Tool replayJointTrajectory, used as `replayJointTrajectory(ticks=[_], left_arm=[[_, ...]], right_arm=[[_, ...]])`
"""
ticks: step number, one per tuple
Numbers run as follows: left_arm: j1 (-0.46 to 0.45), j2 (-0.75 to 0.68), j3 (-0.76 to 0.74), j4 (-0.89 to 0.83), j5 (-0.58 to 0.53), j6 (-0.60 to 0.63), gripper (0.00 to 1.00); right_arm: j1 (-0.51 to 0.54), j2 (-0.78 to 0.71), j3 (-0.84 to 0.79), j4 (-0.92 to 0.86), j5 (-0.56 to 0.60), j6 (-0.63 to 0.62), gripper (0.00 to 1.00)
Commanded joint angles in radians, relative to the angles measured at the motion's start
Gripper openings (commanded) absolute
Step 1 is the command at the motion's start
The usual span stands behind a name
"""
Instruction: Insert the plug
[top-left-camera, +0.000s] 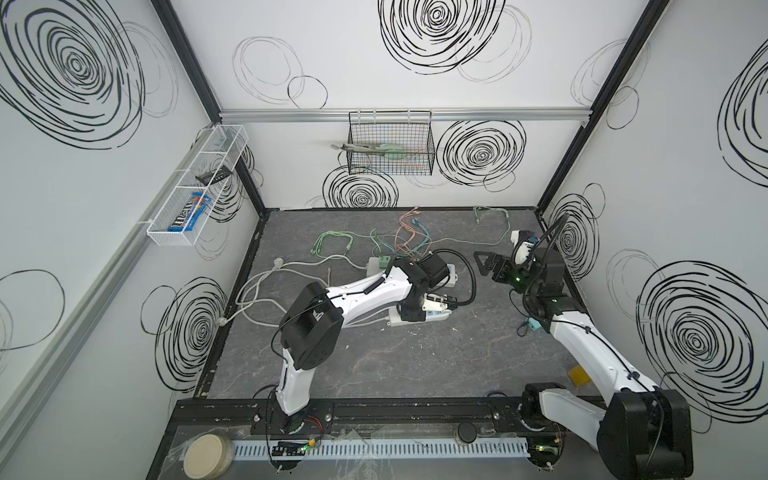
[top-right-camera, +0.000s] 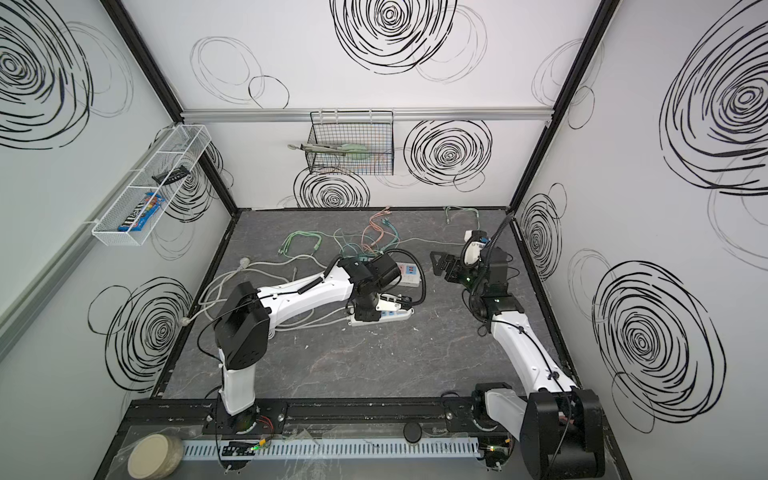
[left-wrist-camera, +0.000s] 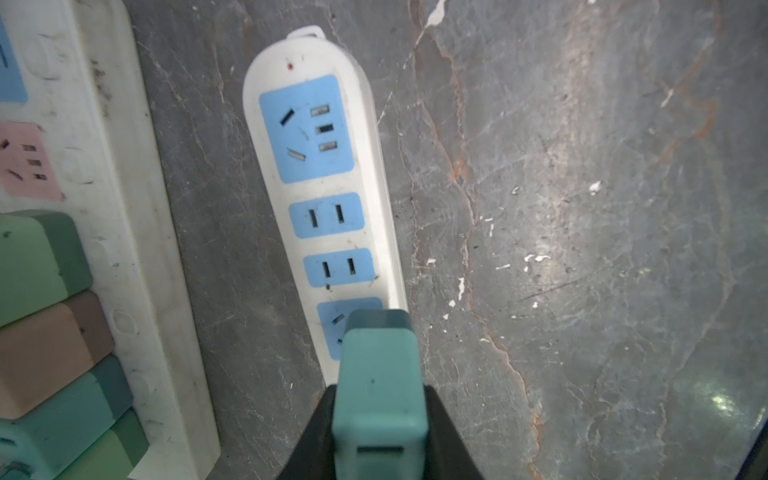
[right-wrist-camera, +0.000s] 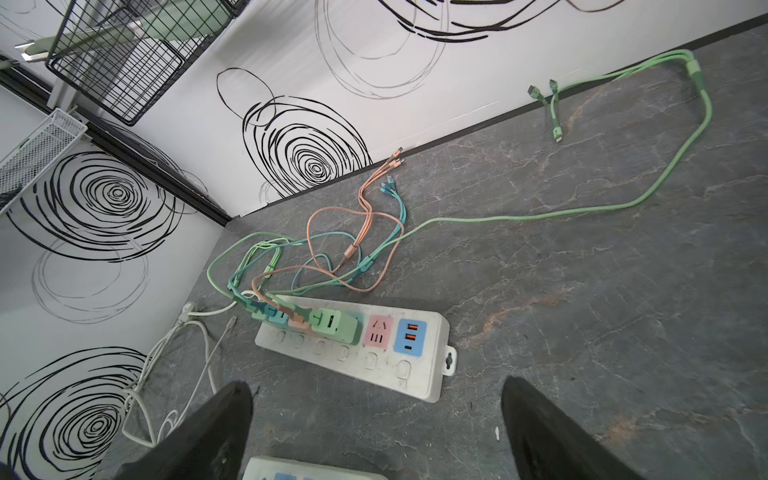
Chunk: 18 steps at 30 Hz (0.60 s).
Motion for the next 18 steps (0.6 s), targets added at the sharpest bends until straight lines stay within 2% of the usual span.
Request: replayJointTrajectory(ticks=[1,7,14,18], left_arm=[[0.004,0.017,0.016,-0.008,0.011,0.020,0.00],[0.006,0.020,0.006,-0.010,0.015,0.027,0.00],[0.006,0.018,0.022,-0.014,-0.085,0.023,0.00],[0.005,-0.007,0.024,-0.022,-0.082,0.020,0.00]], right_arm=[[-0.003,-0.010,0.018,-0.003,-0.009,0.001,0.97],[-0.003,-0.009,0.023,-0.006,-0.009,0.001,0.97],[-0.003,-0.009,0.016,-0.008,-0.007,0.002,0.97],[-0.003,-0.008,0.016,-0.007,-0.006,0.004,0.97]])
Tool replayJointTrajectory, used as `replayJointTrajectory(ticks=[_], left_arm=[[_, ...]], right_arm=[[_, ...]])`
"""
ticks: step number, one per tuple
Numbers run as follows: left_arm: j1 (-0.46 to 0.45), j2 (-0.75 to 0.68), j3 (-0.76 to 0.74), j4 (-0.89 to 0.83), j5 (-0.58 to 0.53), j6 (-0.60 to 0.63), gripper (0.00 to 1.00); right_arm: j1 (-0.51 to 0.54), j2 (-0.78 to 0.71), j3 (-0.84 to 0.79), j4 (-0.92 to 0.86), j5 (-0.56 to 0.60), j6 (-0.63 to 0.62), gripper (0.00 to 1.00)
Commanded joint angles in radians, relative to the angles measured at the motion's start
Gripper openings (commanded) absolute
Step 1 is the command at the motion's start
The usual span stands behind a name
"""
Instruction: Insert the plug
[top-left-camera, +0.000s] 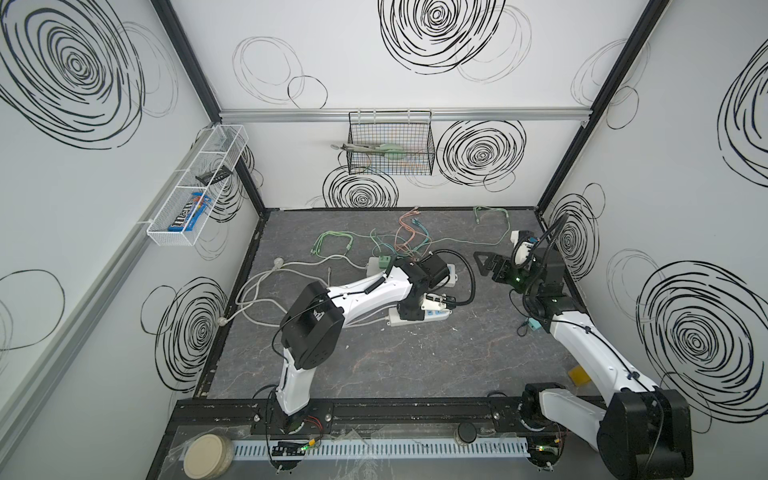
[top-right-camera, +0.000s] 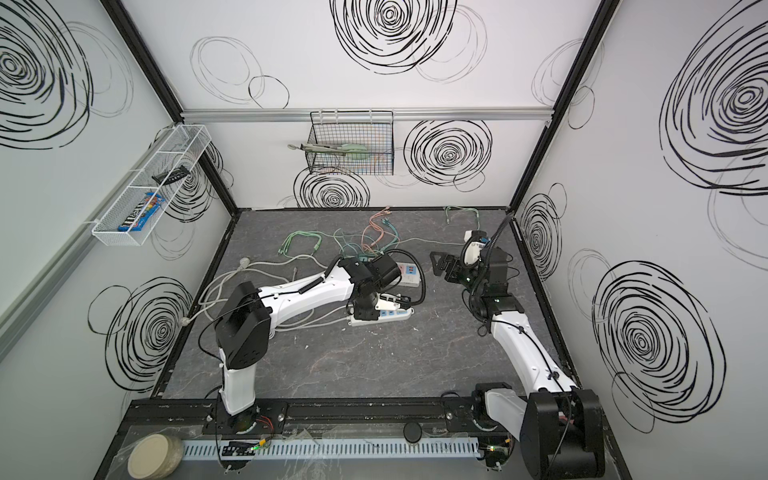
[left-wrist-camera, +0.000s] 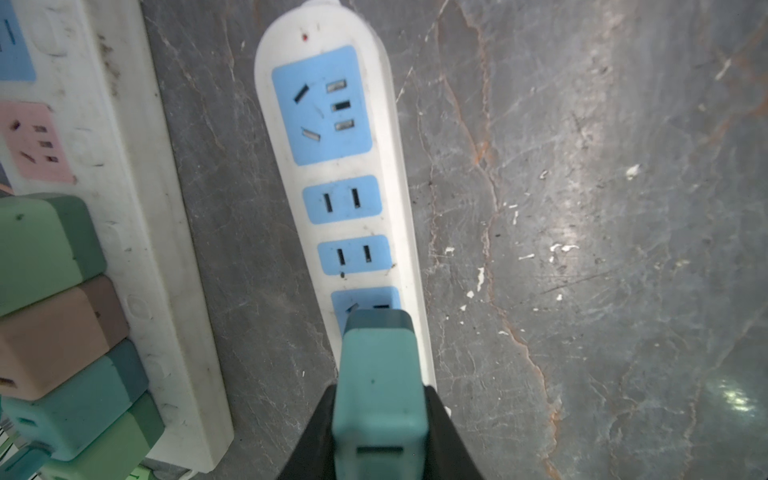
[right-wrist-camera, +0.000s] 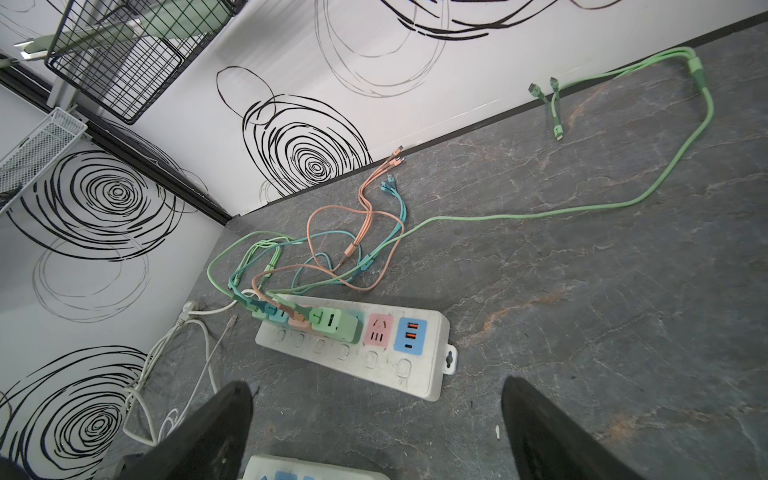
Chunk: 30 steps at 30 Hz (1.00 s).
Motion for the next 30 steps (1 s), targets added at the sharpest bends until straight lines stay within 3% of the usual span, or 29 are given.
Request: replayJointTrajectory(ticks=[1,30], left_arm=[[0.003,-0.017,0.018,-0.019,0.001,0.018,0.00],[0.022,0.070,0.006,-0.055,0.074,0.017,0.00]], right_arm=[[-0.004,-0.010,0.016,-0.003,-0.004,0.006,0.97],[-0.003,-0.016,0.018,-0.016,0.007,0.004,0.97]])
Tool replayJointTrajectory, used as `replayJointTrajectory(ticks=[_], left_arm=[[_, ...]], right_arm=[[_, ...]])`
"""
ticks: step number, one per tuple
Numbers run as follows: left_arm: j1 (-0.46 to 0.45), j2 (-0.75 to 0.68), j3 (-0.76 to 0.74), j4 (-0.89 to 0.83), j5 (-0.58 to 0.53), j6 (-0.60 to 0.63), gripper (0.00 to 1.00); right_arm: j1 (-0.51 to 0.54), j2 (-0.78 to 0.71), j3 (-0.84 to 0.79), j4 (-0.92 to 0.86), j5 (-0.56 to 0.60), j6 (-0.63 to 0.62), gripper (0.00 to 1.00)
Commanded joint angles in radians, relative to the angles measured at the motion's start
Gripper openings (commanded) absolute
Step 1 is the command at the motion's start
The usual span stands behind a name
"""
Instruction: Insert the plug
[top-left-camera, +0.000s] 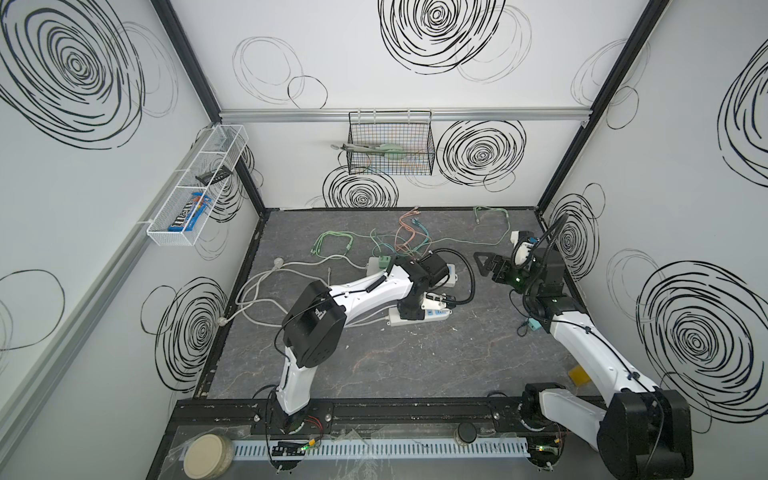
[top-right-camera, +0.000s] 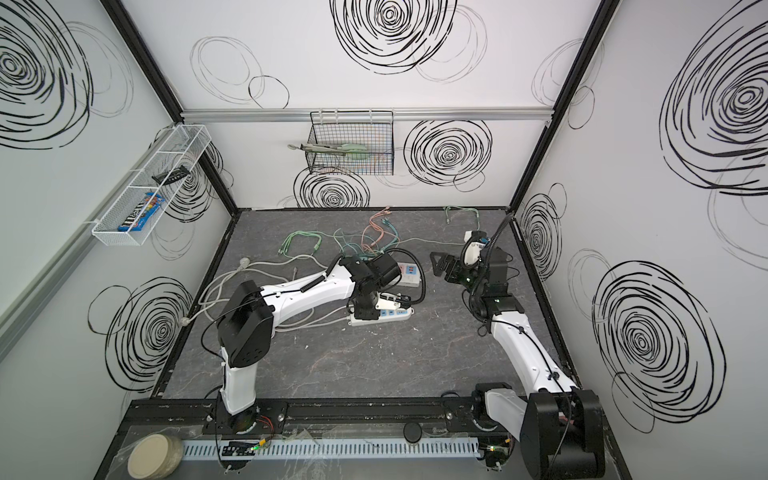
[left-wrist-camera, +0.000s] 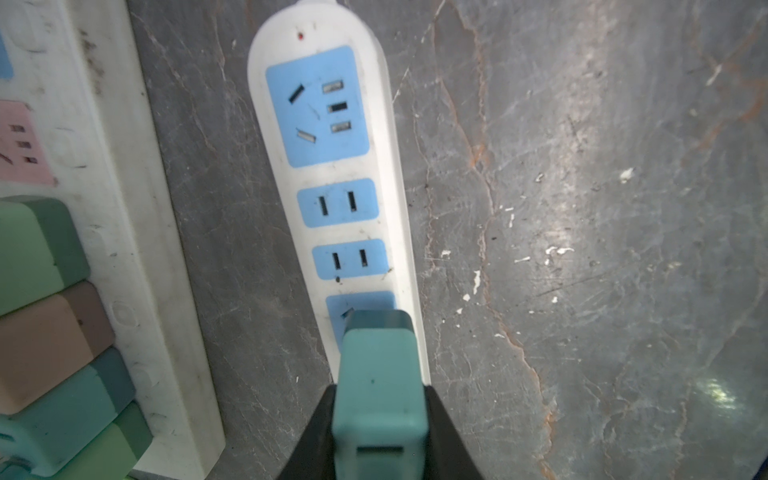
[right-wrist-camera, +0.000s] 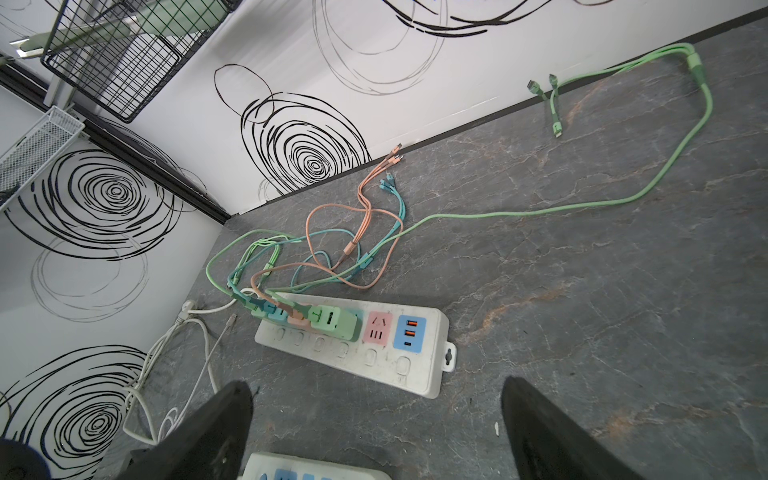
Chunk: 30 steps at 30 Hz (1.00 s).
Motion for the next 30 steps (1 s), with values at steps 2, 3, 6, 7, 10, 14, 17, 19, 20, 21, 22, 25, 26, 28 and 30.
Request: replayJointTrajectory(ticks=[2,3,6,7,10,14,17,19,20,21,22,25,26,28,30], left_arm=[[0.016,0.069,-0.020,-0.023,0.052,0.038,0.00],[0.019,0.086,-0.013,-0.024,0.059,0.044,0.00],[0.035,0.165,0.037,-0.036,0.074,0.055,0.00],[0.041,0.189,0.050,-0.037,0.076,0.060,0.00],[0.047,0.234,0.042,-0.031,0.057,0.058,0.00],[0.051,0.240,0.036,-0.040,0.044,0.006,0.00],[0.054,0.192,0.052,-0.028,0.031,-0.026,0.35],[0.062,0.142,0.076,-0.029,0.041,-0.033,0.55],[0.068,0.103,0.088,-0.017,0.053,-0.037,0.63],[0.077,0.058,0.088,0.015,0.073,-0.045,0.72],[0.089,0.013,0.081,0.051,0.098,-0.046,0.81],[0.146,-0.166,0.020,0.211,0.219,-0.091,0.96],[0.168,-0.216,-0.014,0.265,0.263,-0.108,0.96],[0.207,-0.317,-0.104,0.390,0.320,-0.151,0.96],[0.230,-0.397,-0.179,0.503,0.304,-0.207,0.96]], right_arm=[[-0.003,-0.010,0.019,-0.009,0.003,0.003,0.97],[-0.004,-0.009,0.021,-0.010,0.003,0.002,0.97],[-0.003,-0.003,0.025,-0.016,0.004,-0.002,0.97],[-0.003,0.000,0.031,-0.023,0.006,-0.004,0.97],[-0.003,0.004,0.038,-0.034,0.009,-0.005,0.97],[-0.003,0.013,0.045,-0.038,0.013,-0.004,0.97],[-0.003,0.026,0.050,-0.027,0.025,-0.007,0.97],[-0.004,0.044,0.059,-0.012,0.029,-0.017,0.97],[-0.006,0.060,0.070,-0.006,0.032,-0.023,0.97],[-0.005,0.077,0.086,-0.003,0.046,-0.022,0.97],[-0.005,0.094,0.098,-0.001,0.063,-0.013,0.97],[-0.005,0.163,0.116,0.077,0.040,-0.014,0.97],[-0.005,0.194,0.125,0.096,0.009,-0.016,0.97],[0.002,0.278,0.173,0.095,-0.013,-0.006,0.97],[0.007,0.364,0.233,0.057,0.000,0.012,0.99]])
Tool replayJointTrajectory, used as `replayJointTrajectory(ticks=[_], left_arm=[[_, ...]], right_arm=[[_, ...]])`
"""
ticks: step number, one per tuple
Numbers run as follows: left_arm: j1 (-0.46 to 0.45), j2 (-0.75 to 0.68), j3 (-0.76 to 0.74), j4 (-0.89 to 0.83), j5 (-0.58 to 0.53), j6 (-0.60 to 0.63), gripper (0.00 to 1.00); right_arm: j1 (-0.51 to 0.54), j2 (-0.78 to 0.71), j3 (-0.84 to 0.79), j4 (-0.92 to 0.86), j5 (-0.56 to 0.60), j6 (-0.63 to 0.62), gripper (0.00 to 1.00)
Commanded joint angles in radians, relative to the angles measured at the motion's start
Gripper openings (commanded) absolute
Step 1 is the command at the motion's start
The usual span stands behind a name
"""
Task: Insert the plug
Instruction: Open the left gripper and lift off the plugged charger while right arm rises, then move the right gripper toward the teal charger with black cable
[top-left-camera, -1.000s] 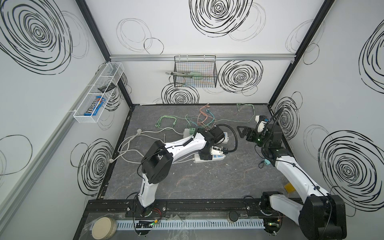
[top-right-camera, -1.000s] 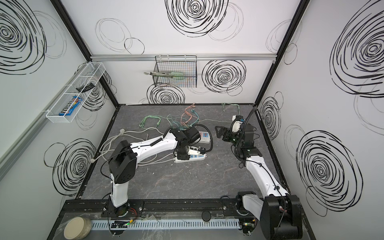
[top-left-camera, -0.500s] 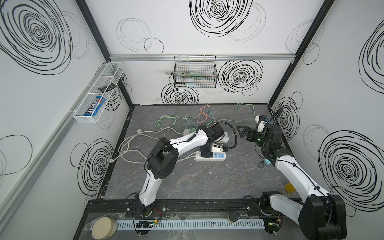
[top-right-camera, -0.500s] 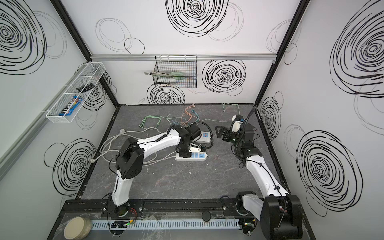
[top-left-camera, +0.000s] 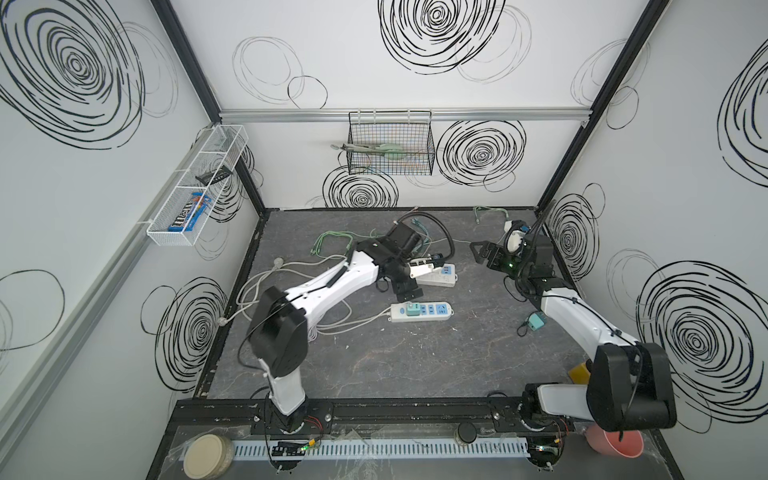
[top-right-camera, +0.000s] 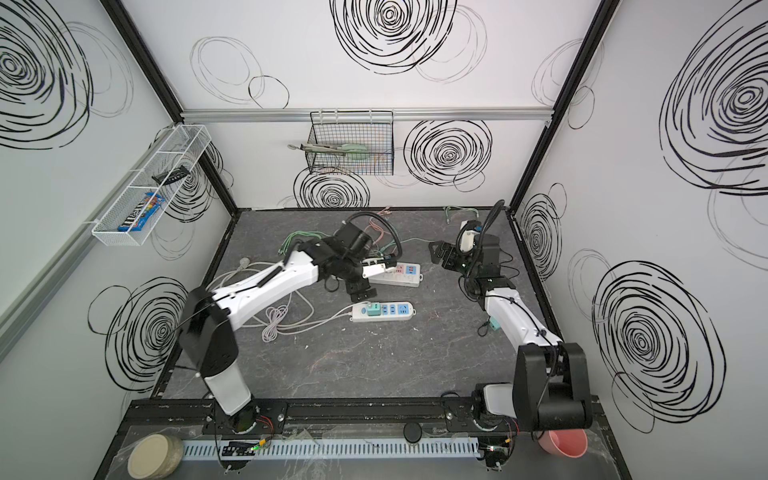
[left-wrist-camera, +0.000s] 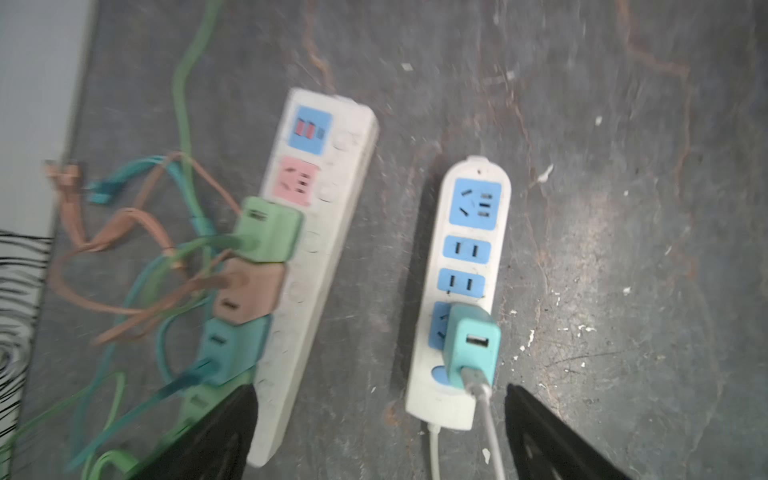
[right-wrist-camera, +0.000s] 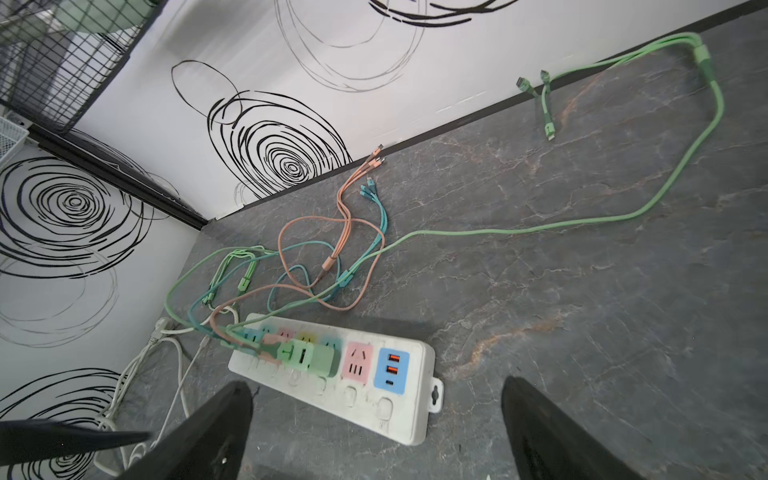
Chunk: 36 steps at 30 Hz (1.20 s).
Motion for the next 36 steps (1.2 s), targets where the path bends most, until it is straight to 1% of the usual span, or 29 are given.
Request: replayJointTrajectory(ticks=[1,2,4,6,9,13,15,17,19,23,26,28,30,32,36], left_arm=[[0.033,-0.127,-0.107,0.266,0.053,-0.116,0.96],[0.039,-0.153,-0.139,0.325,0.019,-0.160,0.96],[0.058,-0.201,-0.212,0.454,-0.081,-0.286,0.96],[0.075,-0.225,-0.249,0.512,-0.166,-0.398,0.96],[0.098,-0.246,-0.283,0.526,-0.213,-0.506,0.96],[0.110,-0.268,-0.319,0.522,-0.317,-0.612,0.96],[0.133,-0.279,-0.330,0.510,-0.301,-0.649,0.96],[0.158,-0.298,-0.356,0.520,-0.247,-0.657,0.96],[0.176,-0.316,-0.387,0.544,-0.222,-0.665,0.96],[0.190,-0.318,-0.405,0.545,-0.232,-0.668,0.96],[0.193,-0.313,-0.408,0.537,-0.246,-0.662,0.96],[0.193,-0.312,-0.408,0.536,-0.253,-0.658,0.96],[0.194,-0.313,-0.409,0.535,-0.261,-0.654,0.96],[0.193,-0.315,-0.410,0.531,-0.268,-0.650,0.96],[0.194,-0.317,-0.412,0.527,-0.282,-0.644,0.96]], right_arm=[[0.007,0.123,0.098,-0.004,-0.037,0.007,1.00],[0.008,0.170,0.133,-0.022,-0.068,-0.008,0.98],[0.023,0.290,0.257,-0.133,-0.118,-0.040,0.97],[0.051,0.388,0.383,-0.263,-0.075,-0.073,0.97],[0.066,0.486,0.485,-0.326,-0.018,-0.068,0.94],[0.029,0.536,0.533,-0.322,0.018,-0.022,0.93],[-0.002,0.553,0.546,-0.325,-0.005,0.011,0.95],[-0.033,0.569,0.547,-0.315,-0.062,0.052,0.95],[-0.061,0.579,0.533,-0.286,-0.103,0.101,0.96],[-0.071,0.618,0.504,-0.211,-0.192,0.222,0.98],[-0.053,0.669,0.488,-0.119,-0.265,0.363,1.00],[-0.030,0.710,0.483,-0.034,-0.288,0.456,1.00],[-0.006,0.755,0.502,0.024,-0.293,0.532,1.00],[0.016,0.805,0.540,0.059,-0.263,0.590,1.00],[0.051,0.917,0.630,0.122,-0.094,0.702,0.99]])
